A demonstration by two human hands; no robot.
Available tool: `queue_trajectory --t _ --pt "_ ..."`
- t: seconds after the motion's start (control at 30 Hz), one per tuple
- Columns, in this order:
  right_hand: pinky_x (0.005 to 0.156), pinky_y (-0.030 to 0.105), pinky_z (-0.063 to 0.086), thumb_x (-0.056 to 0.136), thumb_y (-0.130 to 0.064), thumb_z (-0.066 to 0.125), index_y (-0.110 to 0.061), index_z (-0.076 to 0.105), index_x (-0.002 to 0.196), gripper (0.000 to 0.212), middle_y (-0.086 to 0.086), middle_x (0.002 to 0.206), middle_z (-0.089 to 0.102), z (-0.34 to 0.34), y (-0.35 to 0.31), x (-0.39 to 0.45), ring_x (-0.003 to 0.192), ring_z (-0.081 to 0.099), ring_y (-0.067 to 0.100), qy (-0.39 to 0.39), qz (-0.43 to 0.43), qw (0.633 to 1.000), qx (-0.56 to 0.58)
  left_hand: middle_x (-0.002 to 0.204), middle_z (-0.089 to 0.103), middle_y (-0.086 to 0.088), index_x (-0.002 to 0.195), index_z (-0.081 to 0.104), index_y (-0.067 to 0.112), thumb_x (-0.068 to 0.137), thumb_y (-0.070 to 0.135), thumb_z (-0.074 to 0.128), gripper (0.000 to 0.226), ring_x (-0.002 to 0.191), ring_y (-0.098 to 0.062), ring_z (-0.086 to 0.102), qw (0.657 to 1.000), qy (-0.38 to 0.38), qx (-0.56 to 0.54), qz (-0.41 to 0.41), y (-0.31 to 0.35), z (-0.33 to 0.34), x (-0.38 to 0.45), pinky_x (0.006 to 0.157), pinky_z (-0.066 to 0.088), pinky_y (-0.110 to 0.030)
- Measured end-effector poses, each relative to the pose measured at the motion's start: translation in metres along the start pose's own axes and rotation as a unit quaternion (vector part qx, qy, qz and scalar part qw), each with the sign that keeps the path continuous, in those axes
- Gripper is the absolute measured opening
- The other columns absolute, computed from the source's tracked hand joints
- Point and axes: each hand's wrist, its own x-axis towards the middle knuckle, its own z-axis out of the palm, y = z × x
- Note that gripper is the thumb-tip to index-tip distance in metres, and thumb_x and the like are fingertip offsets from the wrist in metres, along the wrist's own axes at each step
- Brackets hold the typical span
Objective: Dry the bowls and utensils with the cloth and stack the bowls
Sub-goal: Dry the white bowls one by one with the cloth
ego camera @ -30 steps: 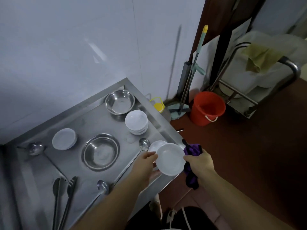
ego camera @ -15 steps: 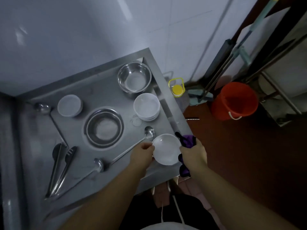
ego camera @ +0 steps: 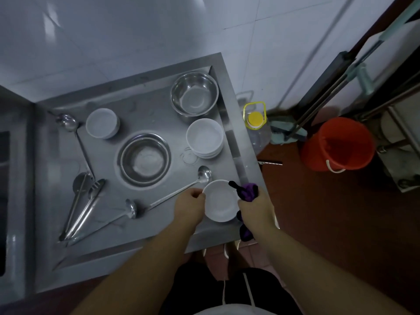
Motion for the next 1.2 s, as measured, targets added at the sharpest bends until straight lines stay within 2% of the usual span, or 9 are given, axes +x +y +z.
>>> queue_trajectory --t 0.13,0.23,0.43,0.6,0.77,0.83,0.93,1.07,1.2 --pt "0.062 0.030 0.052 0.083 -0.021 0.075 -0.032 0.060 0.090 0.020 -0.003 0.083 0.068 -0.015 -0.003 -0.001 0.073 0.067 0.017 0.001 -0.017 1.000 0.006 0.102 0.075 0.003 0.112 0.075 0.021 0.097 0.026 0.063 0.020 0.095 -0.022 0.071 0.999 0.008 0.044 0.019 0.007 -0.004 -0.008 0.092 0.061 -0.044" --pt "0.057 0.027 0.047 0.081 -0.022 0.075 -0.036 0.059 0.087 0.022 -0.005 0.084 0.069 -0.030 -0.009 -0.003 0.071 0.067 0.014 0.006 -0.036 0.999 0.005 0.112 0.073 0.002 0.125 0.070 0.022 0.097 0.031 0.065 0.029 0.102 -0.021 0.068 0.997 0.020 0.072 0.033 0.010 -0.013 -0.017 0.097 0.057 -0.043" --pt "0.067 0.038 0.058 0.077 -0.020 0.070 -0.033 0.061 0.093 0.022 0.003 0.080 0.071 -0.041 -0.047 -0.009 0.069 0.071 0.024 -0.008 -0.097 0.995 -0.013 0.115 0.071 0.002 0.125 0.069 0.022 0.099 0.027 0.064 0.028 0.094 -0.013 0.063 0.993 0.053 0.085 0.061 0.015 -0.049 -0.032 0.091 0.053 -0.036" --pt "0.040 0.017 0.045 0.077 -0.020 0.070 -0.041 0.061 0.089 0.025 -0.001 0.069 0.069 -0.013 -0.091 -0.022 0.048 0.067 0.009 -0.061 -0.180 0.982 -0.013 0.120 0.071 0.000 0.128 0.068 0.020 0.099 0.028 0.064 0.031 0.094 -0.012 0.062 0.989 0.087 0.095 0.074 0.009 -0.094 -0.039 0.085 0.049 -0.030" --pt "0.041 0.009 0.039 0.083 -0.018 0.071 -0.040 0.058 0.087 0.026 -0.006 0.072 0.066 0.036 -0.124 -0.037 0.057 0.065 -0.003 -0.125 -0.249 0.956 -0.088 0.124 0.070 -0.002 0.132 0.066 0.019 0.100 0.029 0.062 0.034 0.097 -0.013 0.062 0.979 0.113 0.146 0.088 -0.007 -0.148 -0.034 0.085 0.046 -0.028" --pt "0.050 0.015 0.048 0.082 -0.016 0.069 -0.035 0.056 0.087 0.023 -0.003 0.074 0.066 0.060 -0.133 -0.042 0.059 0.066 0.004 -0.143 -0.271 0.944 -0.126 0.127 0.068 -0.004 0.134 0.065 0.017 0.101 0.028 0.062 0.036 0.101 -0.016 0.063 0.977 0.114 0.159 0.088 -0.016 -0.169 -0.028 0.086 0.046 -0.028" --pt "0.067 0.039 0.059 0.081 -0.023 0.065 -0.030 0.058 0.098 0.019 0.002 0.082 0.068 0.097 -0.147 -0.048 0.071 0.070 0.023 -0.166 -0.280 0.925 -0.195 0.129 0.068 -0.005 0.136 0.064 0.016 0.101 0.029 0.061 0.037 0.103 -0.017 0.064 0.975 0.112 0.175 0.081 -0.031 -0.201 -0.015 0.086 0.046 -0.027" --pt "0.066 0.036 0.054 0.083 -0.028 0.065 -0.028 0.059 0.109 0.026 -0.004 0.087 0.064 0.154 -0.165 -0.053 0.075 0.063 0.016 -0.158 -0.299 0.900 -0.274 0.137 0.064 -0.003 0.137 0.063 0.019 0.101 0.034 0.062 0.040 0.114 -0.022 0.066 0.970 0.096 0.208 0.084 -0.054 -0.248 0.014 0.093 0.054 -0.033" --pt "0.062 0.033 0.047 0.086 -0.026 0.066 -0.026 0.059 0.109 0.024 -0.003 0.089 0.062 0.213 -0.182 -0.057 0.074 0.058 0.013 -0.139 -0.290 0.892 -0.317 0.139 0.060 -0.007 0.139 0.062 0.019 0.100 0.032 0.059 0.041 0.118 -0.025 0.064 0.957 0.066 0.266 0.097 -0.072 -0.300 0.058 0.096 0.052 -0.035"
